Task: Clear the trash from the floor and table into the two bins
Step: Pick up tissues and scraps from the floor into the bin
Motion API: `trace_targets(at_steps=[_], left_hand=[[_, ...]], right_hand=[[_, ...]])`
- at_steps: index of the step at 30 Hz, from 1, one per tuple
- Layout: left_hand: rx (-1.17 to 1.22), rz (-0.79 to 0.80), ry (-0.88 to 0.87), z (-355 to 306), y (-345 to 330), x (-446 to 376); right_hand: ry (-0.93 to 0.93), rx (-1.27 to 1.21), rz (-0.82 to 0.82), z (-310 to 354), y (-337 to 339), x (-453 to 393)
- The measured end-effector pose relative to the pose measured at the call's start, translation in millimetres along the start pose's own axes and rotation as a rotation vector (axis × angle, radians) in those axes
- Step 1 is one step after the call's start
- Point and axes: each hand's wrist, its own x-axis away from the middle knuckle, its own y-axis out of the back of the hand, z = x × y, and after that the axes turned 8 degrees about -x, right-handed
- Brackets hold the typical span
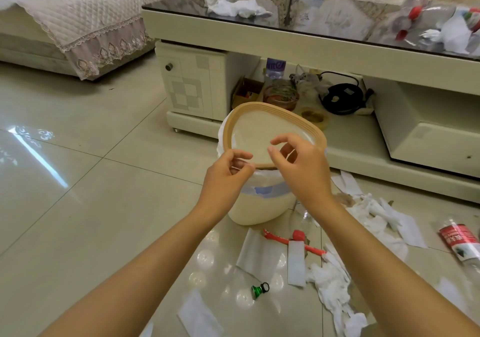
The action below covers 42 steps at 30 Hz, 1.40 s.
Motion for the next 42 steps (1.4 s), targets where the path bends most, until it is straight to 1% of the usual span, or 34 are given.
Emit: trace_targets(at_steps=[4, 7, 11, 13, 16, 18, 20, 22, 23, 24, 25, 26, 27, 28, 30, 33, 37, 41, 42], left_hand=[[-0.059, 0.075, -0.063, 11, -12, 11], [-0.121, 0.167, -0.062, 26, -23, 21], [-0.284, 0.277, -0.048, 56, -40, 33], [-0.322, 0.299, -0.070, 68, -49, 39], [-0.375, 0.263, -0.213, 88, -61, 48], [-0.412, 0.289, -0.335, 106, -67, 53], [-0.554, 0.408, -0.467, 126, -70, 59], [-0.843, 0.592, -0.596, 148, -81, 62], [-0.983, 0.681, -0.562, 160, -88, 63], [-1.090, 0.760, -0.439, 169, -94, 63], [-1.154, 0.809, -0.290, 176, -98, 62], [-1.193, 0.837, -0.189, 182, -101, 60], [-1.213, 0.849, -0.144, 184, -105, 57], [-1.217, 0.850, -0.134, 186, -107, 54], [-1.177, 0.839, -0.186, 186, -112, 51], [-1.003, 0.815, -0.261, 191, -118, 55], [-0.825, 0.785, -0.269, 194, -125, 66], [-0.533, 0.628, -0.309, 168, -145, 53], [-0.507, 0.609, -0.324, 162, -152, 48]], right_hand=[[0.039, 0.006, 0.036, -7, 2, 29], [0.060, 0.062, 0.097, -17, 7, 51], [-0.009, 0.144, 0.186, -47, 16, 88], [-0.069, 0.167, 0.216, -65, 20, 108], [-0.164, 0.190, 0.254, -90, 25, 132], [-0.219, 0.215, 0.284, -109, 28, 145], [-0.279, 0.221, 0.315, -123, 31, 157], [-0.349, 0.220, 0.348, -138, 35, 166], [-0.376, 0.221, 0.367, -144, 37, 170], [-0.395, 0.227, 0.381, -149, 39, 174], [-0.403, 0.241, 0.387, -153, 41, 177], [-0.408, 0.258, 0.390, -155, 44, 180], [-0.417, 0.275, 0.398, -156, 46, 183], [-0.428, 0.291, 0.408, -157, 48, 185], [-0.459, 0.317, 0.429, -160, 51, 192], [-0.528, 0.312, 0.473, -163, 54, 202], [-0.567, 0.347, 0.535, -169, 54, 209], [-0.574, 0.358, 0.532, -175, 52, 208], [-0.575, 0.353, 0.523, -177, 52, 208]])
